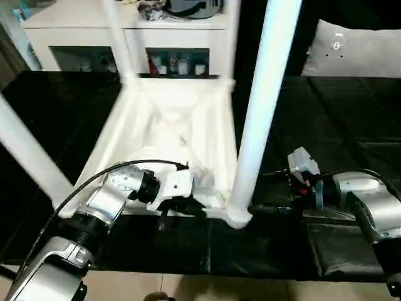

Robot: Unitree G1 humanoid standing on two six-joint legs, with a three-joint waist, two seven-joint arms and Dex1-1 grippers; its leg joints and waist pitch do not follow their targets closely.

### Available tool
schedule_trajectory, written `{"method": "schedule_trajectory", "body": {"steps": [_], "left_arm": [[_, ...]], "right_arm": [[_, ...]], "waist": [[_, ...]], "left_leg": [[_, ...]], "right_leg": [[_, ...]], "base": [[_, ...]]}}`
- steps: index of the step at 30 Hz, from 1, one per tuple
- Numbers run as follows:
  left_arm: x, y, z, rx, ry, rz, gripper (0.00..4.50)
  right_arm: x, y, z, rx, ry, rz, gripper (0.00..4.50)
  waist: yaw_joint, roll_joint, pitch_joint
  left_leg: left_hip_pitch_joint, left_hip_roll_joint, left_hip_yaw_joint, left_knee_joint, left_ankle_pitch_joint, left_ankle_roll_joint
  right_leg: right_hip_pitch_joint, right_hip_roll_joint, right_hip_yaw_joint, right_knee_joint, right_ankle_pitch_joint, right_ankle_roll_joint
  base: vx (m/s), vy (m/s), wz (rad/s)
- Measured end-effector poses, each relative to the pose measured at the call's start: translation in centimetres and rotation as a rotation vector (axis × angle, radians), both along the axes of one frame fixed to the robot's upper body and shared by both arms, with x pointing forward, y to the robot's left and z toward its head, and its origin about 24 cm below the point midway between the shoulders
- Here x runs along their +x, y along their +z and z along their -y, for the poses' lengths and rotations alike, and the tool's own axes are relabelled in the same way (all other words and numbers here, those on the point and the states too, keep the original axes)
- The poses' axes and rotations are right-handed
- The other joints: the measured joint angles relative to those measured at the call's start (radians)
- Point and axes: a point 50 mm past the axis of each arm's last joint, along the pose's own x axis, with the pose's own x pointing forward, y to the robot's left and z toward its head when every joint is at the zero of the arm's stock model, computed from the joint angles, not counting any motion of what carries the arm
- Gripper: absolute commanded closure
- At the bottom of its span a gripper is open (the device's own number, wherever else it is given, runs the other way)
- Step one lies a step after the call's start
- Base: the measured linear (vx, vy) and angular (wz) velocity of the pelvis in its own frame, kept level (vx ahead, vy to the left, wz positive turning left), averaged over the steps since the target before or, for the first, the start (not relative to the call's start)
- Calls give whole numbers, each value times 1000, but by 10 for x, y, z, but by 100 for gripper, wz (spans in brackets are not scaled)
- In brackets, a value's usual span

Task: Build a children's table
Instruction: Rotate leg to tighten

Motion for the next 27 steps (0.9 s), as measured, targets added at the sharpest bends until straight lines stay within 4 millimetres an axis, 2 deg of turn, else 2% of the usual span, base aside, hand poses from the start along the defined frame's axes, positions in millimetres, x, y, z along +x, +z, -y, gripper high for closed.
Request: {"method": "schedule_trajectory", "body": {"steps": [2,5,13,22,27], "left_arm": [[0,0,0,3,-9,0,450],[0,1,1,8,-22,-2,450],[1,1,1,8,-34,-11,450],[1,1,0,9,-34,-17,450],[7,-2,0,-17,120,-76,450]], "right_arm": [[-1,-2,-2,8,14,-16,111],[-2,-4,-5,20,34,-36,128],[-3,-4,-11,51,71,-76,206],[-4,-7,-17,60,78,-92,249],[-3,-14,-21,123,-85,-113,252]], "waist": [[-4,0,0],[-7,-1,0],[-7,-2,0],[-6,-3,0],[-12,-1,-1]], "left_leg": [[1,0,0,0,0,0],[1,0,0,0,0,-1],[0,0,0,0,0,-1],[1,0,0,0,0,-1],[6,0,1,0,1,-2]], "right_leg": [[0,0,0,0,0,0],[0,0,0,0,0,0],[0,0,0,0,0,0],[0,0,1,1,0,0],[3,0,2,1,0,0]], "base": [[0,0,0],[0,0,0],[0,0,0],[0,0,0],[0,0,0]]}}
